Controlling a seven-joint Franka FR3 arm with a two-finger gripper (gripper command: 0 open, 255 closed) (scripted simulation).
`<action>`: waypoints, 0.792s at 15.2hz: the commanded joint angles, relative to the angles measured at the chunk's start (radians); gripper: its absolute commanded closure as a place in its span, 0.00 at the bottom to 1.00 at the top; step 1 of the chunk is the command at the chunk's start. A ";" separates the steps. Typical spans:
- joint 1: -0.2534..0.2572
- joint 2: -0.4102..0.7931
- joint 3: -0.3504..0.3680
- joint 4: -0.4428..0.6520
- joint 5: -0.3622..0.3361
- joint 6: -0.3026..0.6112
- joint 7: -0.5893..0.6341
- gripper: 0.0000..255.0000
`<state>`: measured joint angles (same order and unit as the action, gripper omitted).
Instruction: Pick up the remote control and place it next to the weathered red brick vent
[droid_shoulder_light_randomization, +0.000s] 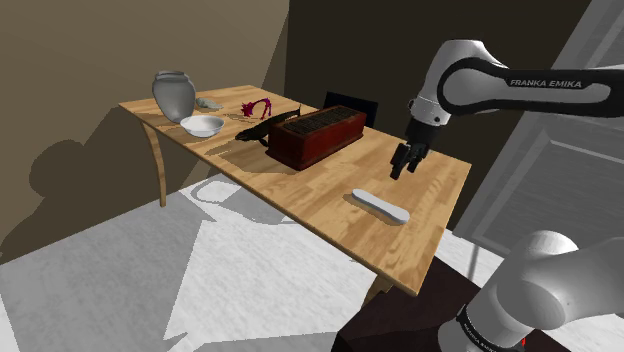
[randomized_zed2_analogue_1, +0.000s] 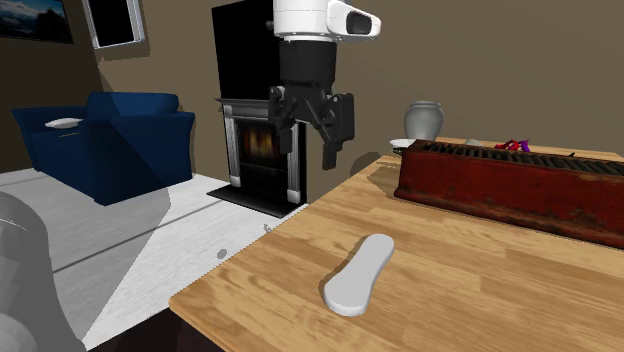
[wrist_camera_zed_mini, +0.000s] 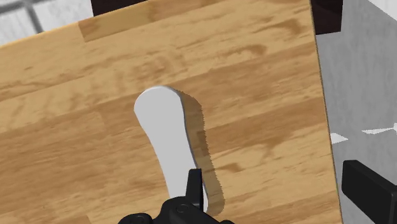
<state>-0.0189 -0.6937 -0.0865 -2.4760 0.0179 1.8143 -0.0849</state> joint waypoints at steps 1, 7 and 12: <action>-0.002 0.041 -0.016 -0.029 -0.021 0.065 -0.038 0.00; -0.010 0.209 -0.064 -0.069 -0.075 0.257 -0.143 0.00; -0.014 0.383 -0.103 -0.062 -0.110 0.415 -0.225 0.00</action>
<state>-0.0337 -0.3530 -0.1828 -2.5447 -0.0872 2.1939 -0.2943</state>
